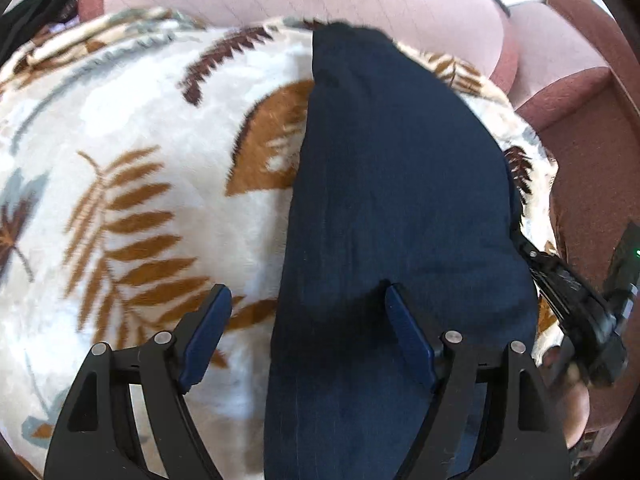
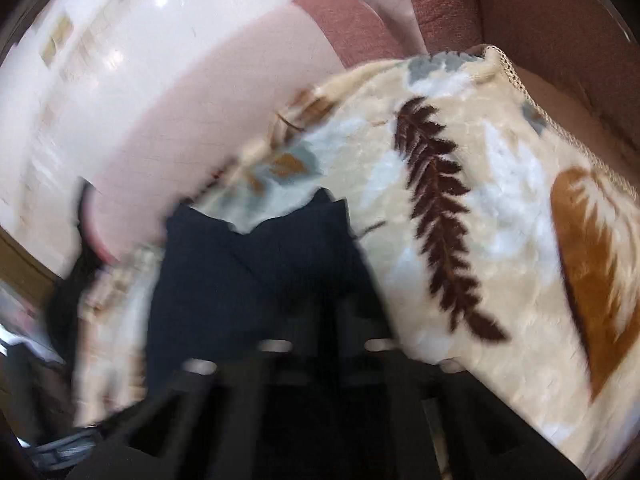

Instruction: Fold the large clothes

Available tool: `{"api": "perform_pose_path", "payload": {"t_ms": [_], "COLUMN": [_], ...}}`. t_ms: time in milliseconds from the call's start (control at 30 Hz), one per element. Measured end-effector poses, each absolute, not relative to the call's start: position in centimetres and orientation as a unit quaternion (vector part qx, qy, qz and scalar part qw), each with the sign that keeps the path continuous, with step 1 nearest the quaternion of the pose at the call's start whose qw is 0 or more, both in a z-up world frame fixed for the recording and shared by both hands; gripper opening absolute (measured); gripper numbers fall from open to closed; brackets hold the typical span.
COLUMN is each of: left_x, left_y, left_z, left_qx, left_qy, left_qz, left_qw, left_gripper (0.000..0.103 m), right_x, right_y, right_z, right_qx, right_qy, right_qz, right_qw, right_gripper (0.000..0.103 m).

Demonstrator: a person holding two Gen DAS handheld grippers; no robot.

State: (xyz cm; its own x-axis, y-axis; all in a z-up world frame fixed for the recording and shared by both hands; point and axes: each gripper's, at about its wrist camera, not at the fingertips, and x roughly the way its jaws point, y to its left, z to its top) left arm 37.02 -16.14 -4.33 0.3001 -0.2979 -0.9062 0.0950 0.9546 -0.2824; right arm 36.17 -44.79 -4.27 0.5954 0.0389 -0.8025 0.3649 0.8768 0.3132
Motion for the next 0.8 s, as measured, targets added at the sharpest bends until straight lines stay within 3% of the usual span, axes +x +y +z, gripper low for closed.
{"api": "perform_pose_path", "payload": {"t_ms": [100, 167, 233, 300, 400, 500, 567, 633, 667, 800], "left_x": [37.4, 37.0, 36.5, 35.7, 34.9, 34.5, 34.5, 34.9, 35.2, 36.6], "left_y": [-15.6, -14.5, -13.7, -13.6, -14.0, -13.8, -13.1, -12.0, -11.5, -10.6], "left_z": [-4.5, -4.0, -3.8, -4.3, -5.7, -5.7, -4.9, -4.3, -4.3, -5.4], "left_qx": [-0.102, -0.116, -0.128, -0.136, -0.139, -0.149, -0.15, -0.163, -0.179, -0.248], "left_qy": [0.587, 0.583, 0.577, 0.582, 0.596, 0.605, 0.6, 0.589, 0.588, 0.592], "left_qz": [-0.129, -0.14, -0.141, -0.142, -0.138, -0.144, -0.149, -0.146, -0.149, -0.183], "left_qw": [0.793, 0.792, 0.794, 0.789, 0.778, 0.768, 0.772, 0.778, 0.775, 0.745], "left_gripper": [0.079, 0.079, 0.079, 0.079, 0.08, 0.08, 0.08, 0.08, 0.08, 0.08], "right_x": [35.6, 33.2, 31.4, 29.6, 29.1, 29.0, 28.3, 28.1, 28.2, 31.0], "right_y": [-48.0, -49.9, -49.4, -47.9, -45.2, -43.8, -44.6, -46.2, -47.0, -47.0], "right_z": [-5.7, -4.6, -2.8, -1.6, -2.9, -4.0, -2.5, -1.1, -0.9, -2.7], "right_qx": [0.27, 0.357, 0.37, 0.349, 0.274, 0.188, 0.198, 0.238, 0.256, 0.283], "right_qy": [0.455, 0.409, 0.382, 0.361, 0.413, 0.449, 0.429, 0.4, 0.389, 0.426], "right_qz": [-0.141, -0.075, -0.005, 0.049, 0.054, 0.018, 0.002, -0.019, -0.021, 0.022], "right_qw": [0.837, 0.836, 0.847, 0.863, 0.867, 0.873, 0.881, 0.885, 0.885, 0.859], "right_gripper": [0.0, 0.0, 0.006, 0.009, 0.027, 0.027, 0.034, 0.066, 0.072, 0.078]}}
